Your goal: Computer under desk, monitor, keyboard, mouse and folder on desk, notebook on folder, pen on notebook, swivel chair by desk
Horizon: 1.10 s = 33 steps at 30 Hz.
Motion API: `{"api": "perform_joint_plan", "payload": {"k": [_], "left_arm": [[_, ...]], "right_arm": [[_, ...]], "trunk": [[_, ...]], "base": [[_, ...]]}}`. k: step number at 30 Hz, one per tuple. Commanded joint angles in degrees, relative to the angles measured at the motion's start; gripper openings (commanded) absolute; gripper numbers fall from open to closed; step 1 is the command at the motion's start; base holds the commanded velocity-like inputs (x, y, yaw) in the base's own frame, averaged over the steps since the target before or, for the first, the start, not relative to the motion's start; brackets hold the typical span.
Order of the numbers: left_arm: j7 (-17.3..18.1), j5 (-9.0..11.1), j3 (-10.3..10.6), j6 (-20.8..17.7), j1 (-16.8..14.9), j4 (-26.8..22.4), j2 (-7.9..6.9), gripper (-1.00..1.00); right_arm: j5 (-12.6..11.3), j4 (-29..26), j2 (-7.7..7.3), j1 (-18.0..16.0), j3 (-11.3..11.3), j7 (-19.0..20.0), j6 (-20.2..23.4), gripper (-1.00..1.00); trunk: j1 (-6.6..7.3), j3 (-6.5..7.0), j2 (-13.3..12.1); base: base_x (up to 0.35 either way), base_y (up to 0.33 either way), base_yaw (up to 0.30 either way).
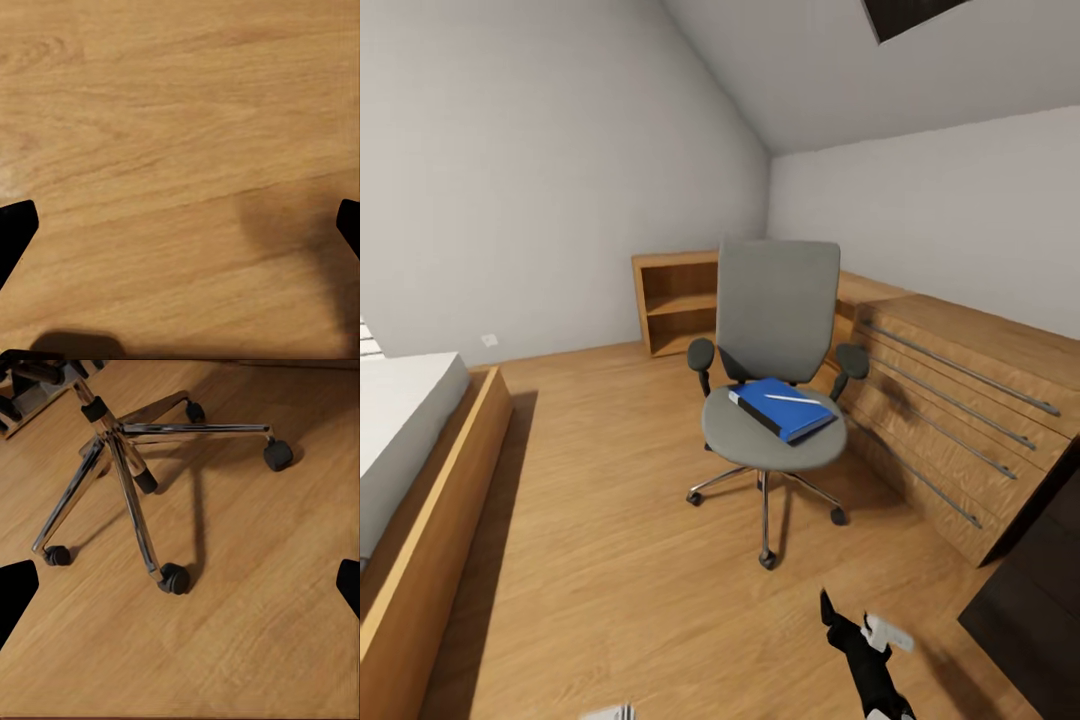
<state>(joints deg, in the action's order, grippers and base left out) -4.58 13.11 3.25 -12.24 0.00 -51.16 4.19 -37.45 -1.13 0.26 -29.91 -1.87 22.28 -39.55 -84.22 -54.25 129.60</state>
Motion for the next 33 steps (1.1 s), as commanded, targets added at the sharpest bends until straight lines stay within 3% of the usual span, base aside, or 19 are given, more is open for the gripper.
{"api": "perform_joint_plan", "payload": {"k": [1, 6, 9, 24, 33], "left_arm": [[-0.46, 0.61, 0.20, 0.74, 0.00, 0.65, -0.18, 1.00], [-0.44, 0.60, 0.26, 6.26, 0.00, 4.99, -0.80, 1.00], [-0.44, 0.60, 0.26, 7.25, -0.01, 5.93, -0.90, 1.00], [-0.57, 0.67, 0.13, 8.26, -0.01, 7.00, -2.76, 1.00], [-0.61, 0.69, 0.13, 8.28, -0.01, 7.53, -2.92, 1.00]], "right_arm": [[-0.43, 0.07, 0.01, 0.26, -0.17, 0.56, -0.23, 1.00], [-0.42, 0.07, 0.00, 1.51, -0.21, 0.56, -0.78, 1.00], [-0.42, 0.10, 0.00, 1.65, -0.22, 0.52, -0.83, 1.00], [-0.34, 0.50, -0.17, 1.78, -0.23, 0.43, -0.96, 1.00], [-0.34, 0.51, -0.30, 1.79, -0.24, 0.31, -0.97, 1.00]], "trunk": [[0.23, 0.14, -0.39], [1.33, 1.04, -2.40], [1.99, 1.57, -3.60], [5.29, 4.27, -9.62], [7.26, 6.00, -13.23]], "base": [[0.000, 0.000, 0.000], [0.000, 0.000, 0.000], [0.000, 0.000, 0.000], [0.000, 0.000, -0.003], [0.000, 0.000, -0.175]]}}
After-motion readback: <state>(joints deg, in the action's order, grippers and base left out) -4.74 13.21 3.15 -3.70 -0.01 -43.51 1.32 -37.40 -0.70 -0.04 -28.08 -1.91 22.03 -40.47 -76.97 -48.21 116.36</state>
